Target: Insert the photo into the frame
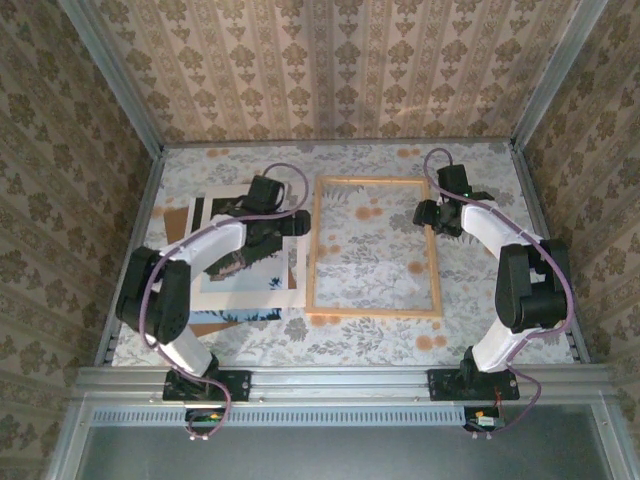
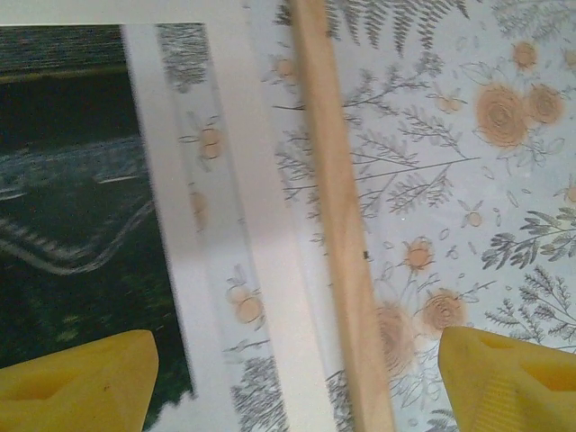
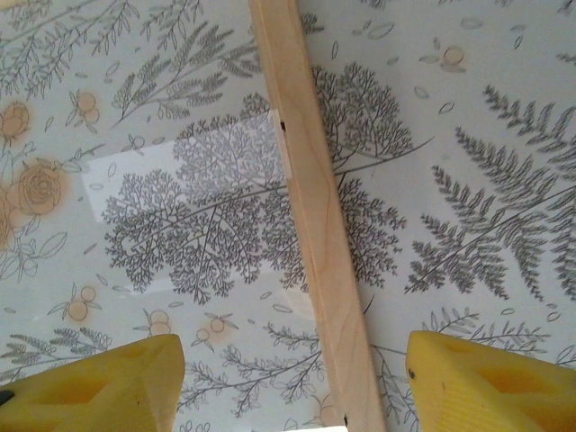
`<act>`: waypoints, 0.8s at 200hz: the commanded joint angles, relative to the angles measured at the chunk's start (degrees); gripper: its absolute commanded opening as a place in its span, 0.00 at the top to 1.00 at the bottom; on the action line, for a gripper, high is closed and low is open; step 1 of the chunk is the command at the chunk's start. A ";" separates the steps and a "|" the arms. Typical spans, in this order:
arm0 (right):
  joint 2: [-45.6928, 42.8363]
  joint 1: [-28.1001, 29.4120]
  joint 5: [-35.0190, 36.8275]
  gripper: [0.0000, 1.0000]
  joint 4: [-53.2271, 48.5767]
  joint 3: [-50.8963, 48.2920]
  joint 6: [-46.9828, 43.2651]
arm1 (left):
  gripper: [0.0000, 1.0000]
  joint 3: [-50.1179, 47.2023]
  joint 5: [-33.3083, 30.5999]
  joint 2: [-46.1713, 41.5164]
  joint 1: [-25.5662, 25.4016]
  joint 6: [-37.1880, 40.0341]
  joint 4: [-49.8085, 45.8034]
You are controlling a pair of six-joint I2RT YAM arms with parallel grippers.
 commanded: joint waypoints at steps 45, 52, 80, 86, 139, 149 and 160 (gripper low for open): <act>-7.14 9.74 -0.21 0.25 4.76 -4.19 -8.24 | 0.17 7.28 -7.16 4.52 0.31 4.37 -5.16; -7.87 10.83 -3.80 0.24 5.75 -4.71 -8.59 | 0.17 6.19 -7.87 3.31 1.38 4.25 -4.95; -7.60 21.26 -10.66 0.18 10.18 -3.65 -7.72 | 0.17 -0.28 -6.48 -2.79 10.55 1.88 -5.68; -6.50 24.61 -10.74 0.17 11.15 -2.62 -6.73 | 0.17 -1.83 -6.06 -4.24 12.52 1.28 -5.95; 15.67 42.66 -13.65 0.22 17.70 15.61 8.25 | 0.15 -12.50 -4.75 -10.89 28.90 -3.00 -3.01; 18.98 43.40 -11.93 0.23 17.15 18.57 10.65 | 0.15 -13.07 -3.72 -10.45 30.86 -3.62 -1.10; 21.69 43.53 -11.57 0.25 16.44 21.02 12.50 | 0.14 -12.89 -3.47 -9.28 31.66 -3.51 0.03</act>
